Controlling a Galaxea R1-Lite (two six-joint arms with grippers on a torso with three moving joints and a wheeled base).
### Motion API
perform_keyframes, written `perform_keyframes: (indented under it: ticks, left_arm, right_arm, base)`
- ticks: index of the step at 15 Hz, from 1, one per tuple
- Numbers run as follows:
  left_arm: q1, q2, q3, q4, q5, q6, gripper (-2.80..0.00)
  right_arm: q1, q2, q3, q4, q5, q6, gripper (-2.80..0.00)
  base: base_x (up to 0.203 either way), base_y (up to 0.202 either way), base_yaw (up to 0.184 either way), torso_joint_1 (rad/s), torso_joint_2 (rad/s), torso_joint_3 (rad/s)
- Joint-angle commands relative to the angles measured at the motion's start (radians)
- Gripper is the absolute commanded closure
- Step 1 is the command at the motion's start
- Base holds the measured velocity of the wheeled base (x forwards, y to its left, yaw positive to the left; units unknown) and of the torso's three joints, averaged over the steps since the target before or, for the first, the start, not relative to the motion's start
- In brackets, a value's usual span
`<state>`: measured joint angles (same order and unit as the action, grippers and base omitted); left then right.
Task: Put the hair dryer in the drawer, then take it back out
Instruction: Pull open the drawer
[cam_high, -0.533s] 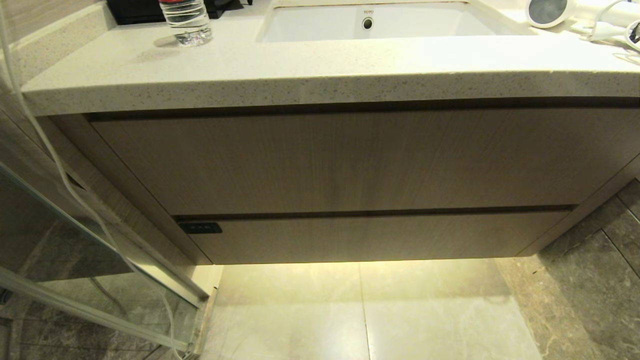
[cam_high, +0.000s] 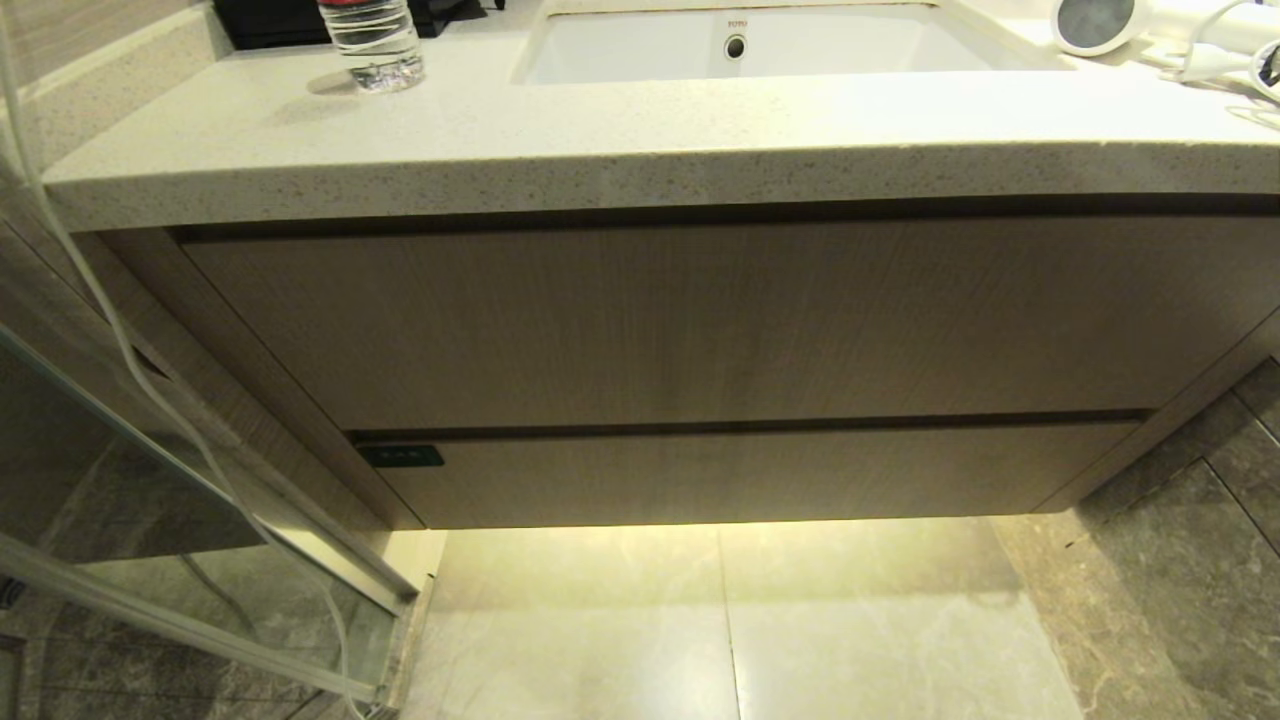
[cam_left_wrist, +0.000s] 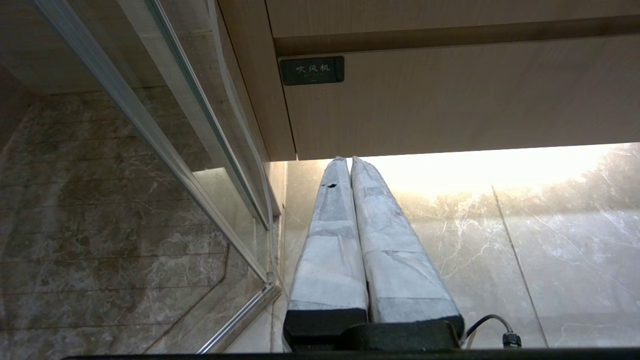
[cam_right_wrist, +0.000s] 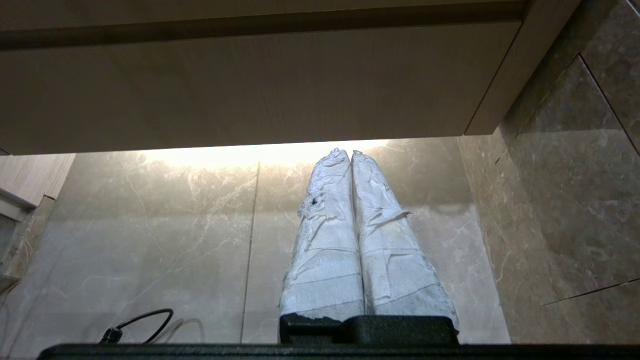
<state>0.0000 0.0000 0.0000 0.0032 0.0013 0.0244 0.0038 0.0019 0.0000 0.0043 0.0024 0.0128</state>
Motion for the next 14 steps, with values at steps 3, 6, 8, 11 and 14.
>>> perform_keyframes:
  ticks: [3,6,8,11,14]
  left_arm:
    - [0.000,0.000,0.000,0.000,0.000,0.000,0.00]
    - [0.000,0.000,0.000,0.000,0.000,0.000,0.00]
    - [0.000,0.000,0.000,0.000,0.000,0.000,0.00]
    - [0.000,0.000,0.000,0.000,0.000,0.000,0.00]
    - [0.000,0.000,0.000,0.000,0.000,0.000,0.00]
  right_arm:
    - [0.001,0.000,0.002,0.000,0.001,0.000,0.00]
    - [0.001,0.001,0.001,-0.002,0.001,-0.012,0.00]
    - [-0.001,0.000,-0.006,0.014,-0.007,-0.010,0.00]
    - [0.000,0.048,-0.194,0.077,0.041,-0.003,0.00]
    - [0.001,0.301,-0.659,0.204,0.185,0.002,0.00]
  base:
    - [0.000,0.000,0.000,0.000,0.00,0.000]
    - [0.000,0.000,0.000,0.000,0.00,0.000]
    - [0.000,0.000,0.000,0.000,0.00,0.000]
    - [0.000,0.000,0.000,0.000,0.00,0.000]
    - [0.000,0.000,0.000,0.000,0.00,0.000]
